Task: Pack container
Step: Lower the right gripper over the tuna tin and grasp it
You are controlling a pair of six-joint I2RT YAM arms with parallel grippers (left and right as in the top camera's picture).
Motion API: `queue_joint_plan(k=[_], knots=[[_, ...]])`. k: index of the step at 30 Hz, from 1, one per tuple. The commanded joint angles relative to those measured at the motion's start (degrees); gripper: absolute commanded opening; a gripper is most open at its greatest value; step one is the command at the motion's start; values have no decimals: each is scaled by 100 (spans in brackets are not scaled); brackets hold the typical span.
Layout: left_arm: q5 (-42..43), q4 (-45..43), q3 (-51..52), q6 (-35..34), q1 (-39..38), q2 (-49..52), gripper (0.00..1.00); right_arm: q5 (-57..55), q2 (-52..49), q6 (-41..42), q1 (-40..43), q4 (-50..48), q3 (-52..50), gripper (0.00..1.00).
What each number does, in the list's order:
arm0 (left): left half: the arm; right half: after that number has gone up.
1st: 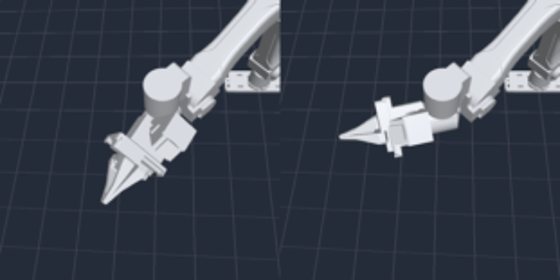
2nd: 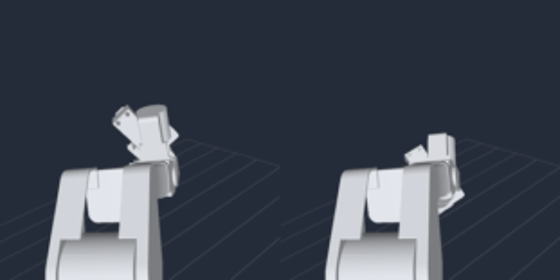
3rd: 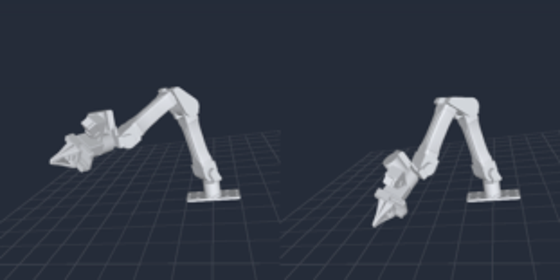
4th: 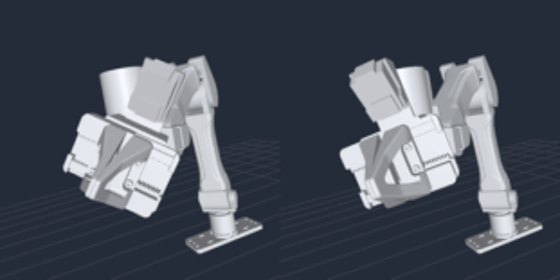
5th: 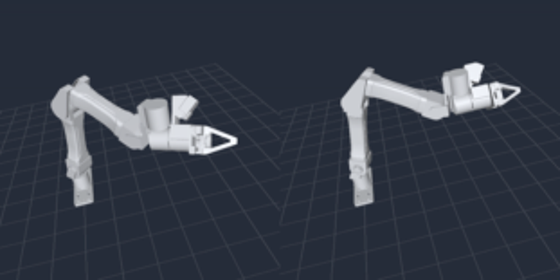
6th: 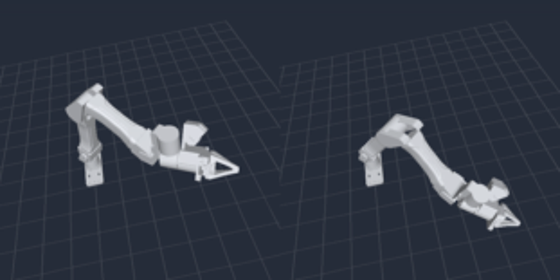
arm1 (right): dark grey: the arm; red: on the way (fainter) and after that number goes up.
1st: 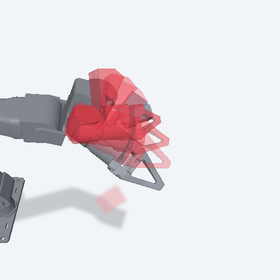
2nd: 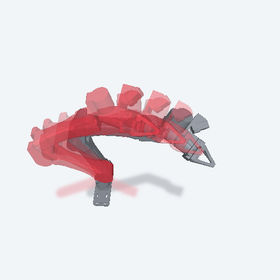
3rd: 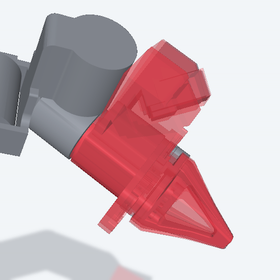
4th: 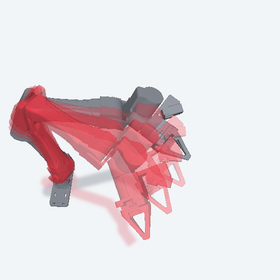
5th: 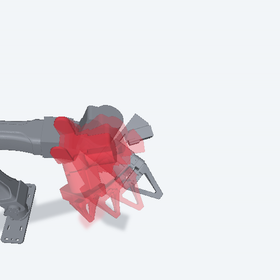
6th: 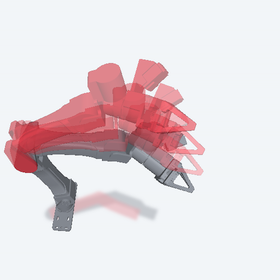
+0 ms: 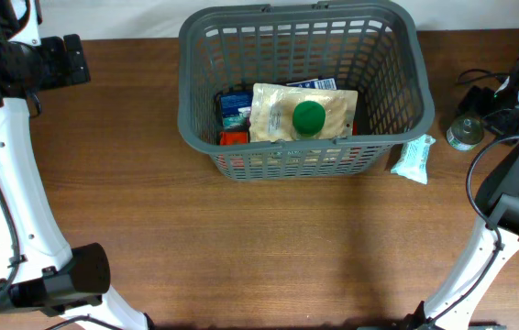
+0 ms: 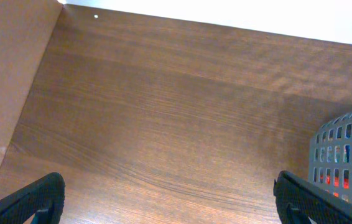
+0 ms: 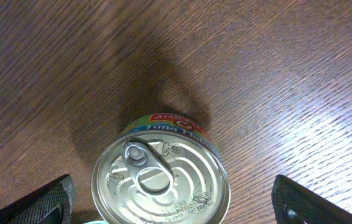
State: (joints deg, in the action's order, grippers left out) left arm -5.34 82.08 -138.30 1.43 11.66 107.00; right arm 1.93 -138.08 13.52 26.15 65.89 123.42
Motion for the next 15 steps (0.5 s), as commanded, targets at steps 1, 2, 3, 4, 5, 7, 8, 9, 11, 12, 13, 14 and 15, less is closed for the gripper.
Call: queue_joint_plan(k=[1,2,3,4,5,7,8,9,11,12,13,14,15], knots=[[57,4,22,-79,13,15,99,-48,-151,48,-74,-13,-120,95],[57,4,22,-79,13,15,99,-46,-157,48,-83,-15,-129,95],[57,7,22,-79,11,15,99,-46,-162,48,-101,-9,-129,95],[57,4,22,-79,13,15,99,-46,-175,48,-111,-2,-129,94],[57,4,22,-79,11,15,99,-48,-181,50,-127,13,-129,93],[57,4,22,-79,11,15,99,-52,-192,48,-162,9,-186,91],[57,7,22,-79,13,15,99,-63,-192,50,-177,-15,-232,91],[57,7,22,-79,13,15,99,-76,-192,50,-179,-35,-291,91],[57,4,22,-79,13,15,99,-79,-192,50,-177,-83,-400,91],[57,4,22,-79,13,15,99,-118,-192,52,-175,-111,-463,91],[57,7,22,-79,13,15,99,-142,-192,52,-166,-125,-505,89],[57,4,22,-79,13,15,99,-186,-192,50,-166,-136,-551,88],[57,7,22,-79,11,15,99,-229,-192,50,-166,-162,-612,88]])
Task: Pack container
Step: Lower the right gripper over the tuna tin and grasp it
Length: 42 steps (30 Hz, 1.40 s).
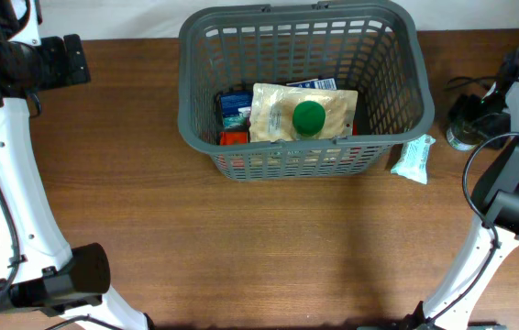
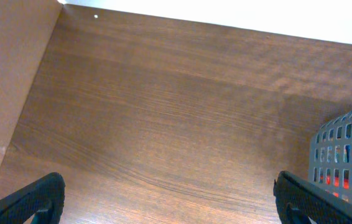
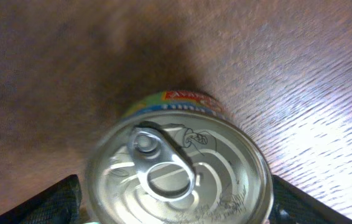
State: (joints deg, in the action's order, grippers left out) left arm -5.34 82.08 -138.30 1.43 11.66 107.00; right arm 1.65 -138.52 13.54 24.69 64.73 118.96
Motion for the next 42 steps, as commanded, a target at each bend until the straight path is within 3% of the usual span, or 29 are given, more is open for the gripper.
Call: queue_joint_plan(k=[1,7,12,19,22,27,33,42], knots=[[57,4,22,-79,11,15,99,-199,-149,50,-20,-61,-199,88],[57,4,22,-79,13,15,99,-192,-149,48,-20,-101,-227,86],[57,7,22,-79,11,15,99,-192,-146,48,-20,-120,-227,74],[57,4,22,-79,13,15,99,-197,-146,48,-17,-177,-227,70],[57,4,22,-79,13,15,99,-197,-146,48,-20,-186,-227,88],[57,4,22,-79,13,15,99,-280,-146,35,-13,-260,-227,95],[57,7,22,-79,11,15,99,-280,-146,28,28,-289,-227,95],[57,7,22,-79,11,15,99,-282,-146,28,50,-350,-227,72]])
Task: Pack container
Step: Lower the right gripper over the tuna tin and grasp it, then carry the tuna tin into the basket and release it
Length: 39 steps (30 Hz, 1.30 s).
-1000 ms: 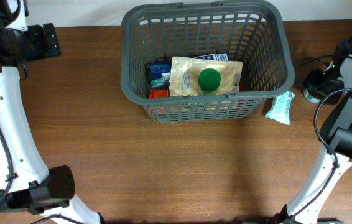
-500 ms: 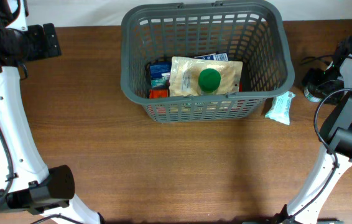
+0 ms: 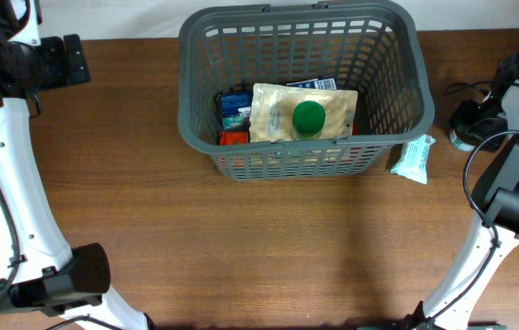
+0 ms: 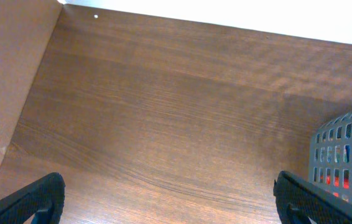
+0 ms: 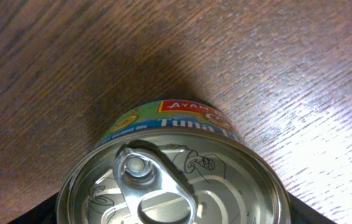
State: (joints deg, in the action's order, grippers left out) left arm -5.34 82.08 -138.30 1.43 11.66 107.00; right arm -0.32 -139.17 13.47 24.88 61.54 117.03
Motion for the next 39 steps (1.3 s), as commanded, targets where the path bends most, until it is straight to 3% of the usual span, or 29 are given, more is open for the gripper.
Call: queue_joint_plan(k=[1,5,12,15,18,22,25,39], knots=[[57,7,22,-79,11,15,99,-85,-81,35,33,-33,-35,70],[57,4,22,-79,11,15,99,-39,-81,35,31,-2,-35,53],[57,7,22,-79,11,15,99,146,-15,55,33,382,476,54],[57,4,22,-79,13,15,99,221,109,55,31,564,857,44],[57,7,22,-79,11,15,99,223,280,57,33,721,1226,43],[57,4,22,-79,11,15,99,229,435,61,31,1121,1987,42],[57,7,22,-79,11,15,99,452,575,57,31,1445,2627,36],[57,7,22,-79,11,15,99,1950,1792,31,-267,2924,5115,33]])
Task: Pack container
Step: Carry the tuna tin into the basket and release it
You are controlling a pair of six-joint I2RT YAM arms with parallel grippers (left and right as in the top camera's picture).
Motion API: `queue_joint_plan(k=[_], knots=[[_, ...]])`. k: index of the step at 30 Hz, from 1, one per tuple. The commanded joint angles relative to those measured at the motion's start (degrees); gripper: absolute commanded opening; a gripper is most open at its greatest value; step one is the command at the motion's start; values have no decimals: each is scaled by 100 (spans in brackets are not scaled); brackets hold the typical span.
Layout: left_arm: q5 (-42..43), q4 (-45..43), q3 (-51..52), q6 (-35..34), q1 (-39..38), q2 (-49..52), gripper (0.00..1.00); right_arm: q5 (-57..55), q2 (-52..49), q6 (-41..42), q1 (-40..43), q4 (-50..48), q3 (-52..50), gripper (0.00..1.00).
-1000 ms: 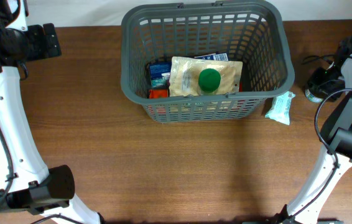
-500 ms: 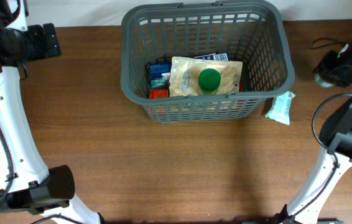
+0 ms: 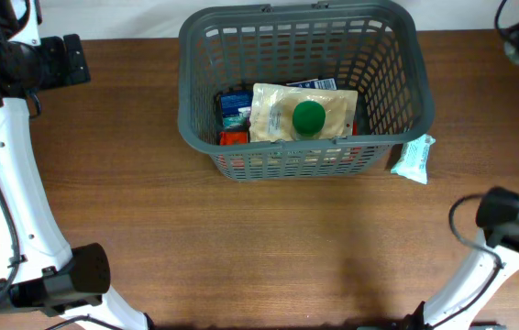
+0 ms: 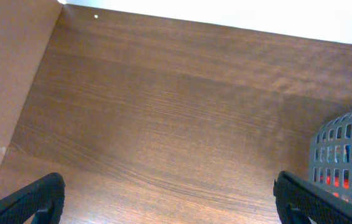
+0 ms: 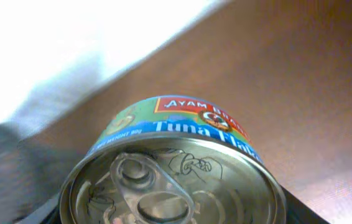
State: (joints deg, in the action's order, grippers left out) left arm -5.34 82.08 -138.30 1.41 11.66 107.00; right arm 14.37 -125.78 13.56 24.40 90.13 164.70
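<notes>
A tuna can [image 5: 175, 171] with a silver pull-tab lid fills the right wrist view, held off the table with my right gripper [image 5: 176, 214] shut on it. Seen from overhead, the right gripper is at the far right corner, raised, and the can itself is hidden there. The grey plastic basket [image 3: 393, 105] stands at the back middle, holding a beige pouch with a green cap [image 3: 308, 116] and some packets. My left gripper [image 4: 170, 208] stands open over bare wood at the far left, also in the overhead view [image 3: 58, 60].
A light-blue packet [image 3: 414, 157] lies on the table just right of the basket's front corner. The basket's corner [image 4: 349, 163] shows at the right of the left wrist view. Bare brown tabletop runs in front of the basket.
My right gripper, which was down around the tuna can on the table at the right, now holds it lifted, higher and nearer the far right corner. The left arm has not moved.
My right gripper was open above the tuna can standing on the table right of the basket. It then sat lower and closer, with its jaws on either side of the can. Now the can is off the table in its grip. The left arm stayed still throughout.
</notes>
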Motion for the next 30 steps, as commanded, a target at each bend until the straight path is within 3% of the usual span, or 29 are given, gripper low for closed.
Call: queue_joint_plan(k=[1,9,17,23,30], knots=[[57,4,22,-76,11,15,99,518,590,17,-330,101,411,33],[57,7,22,-76,11,15,99,527,1228,-468,-1937,426,422,32],[57,7,22,-76,13,15,99,-769,570,-595,-3993,205,308,32],[57,7,22,-76,11,15,99,-1095,-352,-734,-4638,-79,308,32],[57,4,22,-76,13,15,99,-743,-1180,-737,-5069,85,308,28]])
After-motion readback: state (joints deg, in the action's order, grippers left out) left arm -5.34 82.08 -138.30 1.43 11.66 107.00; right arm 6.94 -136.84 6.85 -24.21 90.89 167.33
